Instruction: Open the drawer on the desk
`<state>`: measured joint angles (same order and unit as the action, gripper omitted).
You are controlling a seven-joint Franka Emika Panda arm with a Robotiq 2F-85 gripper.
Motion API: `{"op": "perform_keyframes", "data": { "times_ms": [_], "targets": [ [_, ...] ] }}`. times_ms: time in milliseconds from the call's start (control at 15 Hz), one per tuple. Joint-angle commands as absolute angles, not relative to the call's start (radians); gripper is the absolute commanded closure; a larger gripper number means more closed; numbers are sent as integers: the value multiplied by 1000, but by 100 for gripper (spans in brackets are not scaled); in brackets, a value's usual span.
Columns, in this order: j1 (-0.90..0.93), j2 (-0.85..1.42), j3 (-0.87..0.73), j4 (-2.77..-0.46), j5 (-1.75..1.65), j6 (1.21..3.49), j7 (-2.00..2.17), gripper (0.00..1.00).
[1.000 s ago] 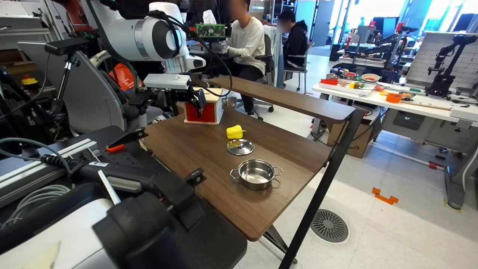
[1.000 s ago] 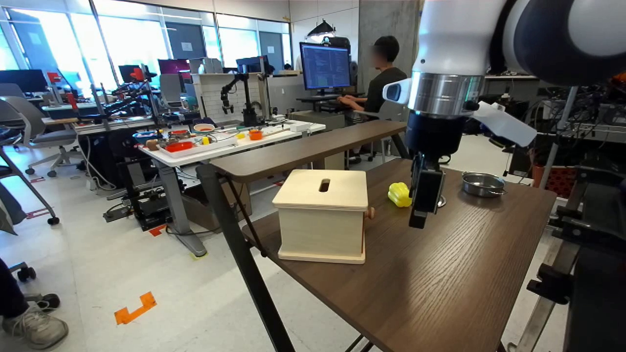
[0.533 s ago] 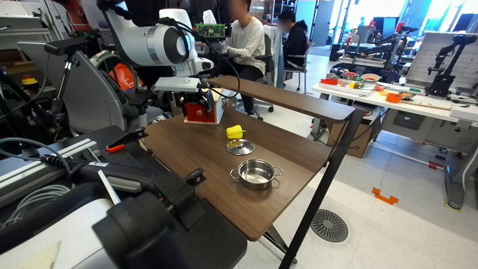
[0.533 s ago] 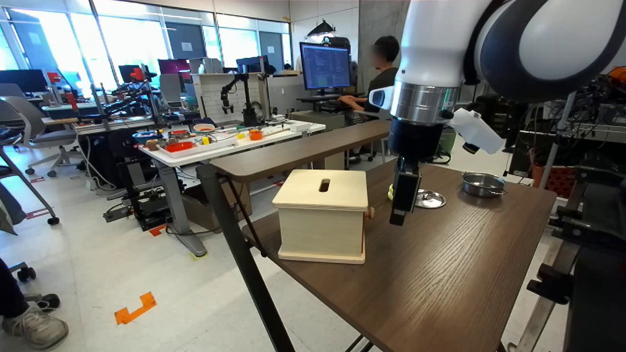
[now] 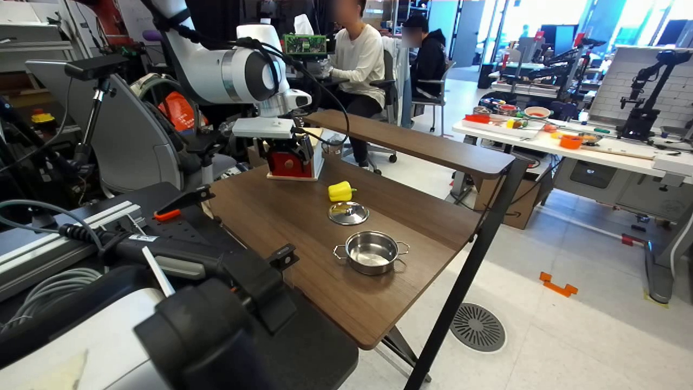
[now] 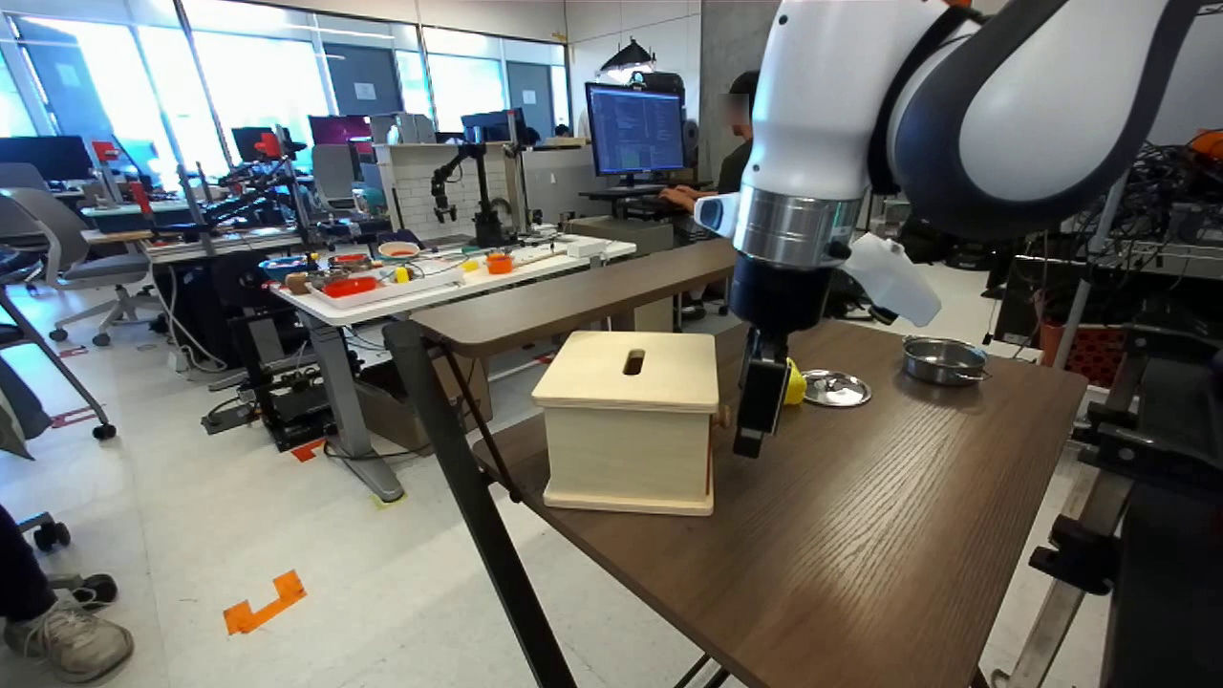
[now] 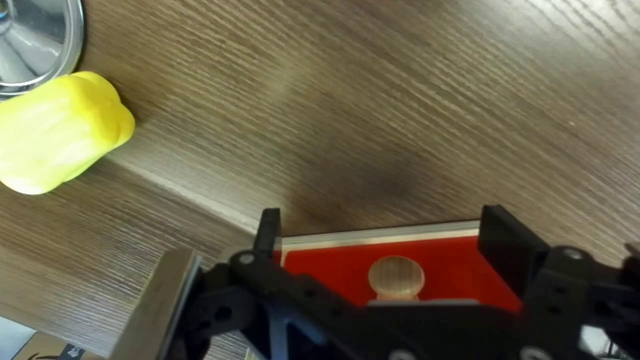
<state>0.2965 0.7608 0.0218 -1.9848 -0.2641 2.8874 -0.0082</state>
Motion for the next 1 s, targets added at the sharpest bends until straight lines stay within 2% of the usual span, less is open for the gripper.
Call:
{"op": "perform_keyframes", "data": {
  "times_ms": [0, 200, 267, 333, 933],
  "targets": [
    [315, 798, 15, -1936, -265, 2919, -17, 0],
    [302, 809, 38, -1917, -254, 2915, -28, 0],
    [300, 812, 45, -1913, -252, 2916, -30, 11],
    [297, 812, 50, -1912, -251, 2912, -33, 26],
    [279, 807, 59, -1924, -250, 2903, -50, 94]
  ]
}}
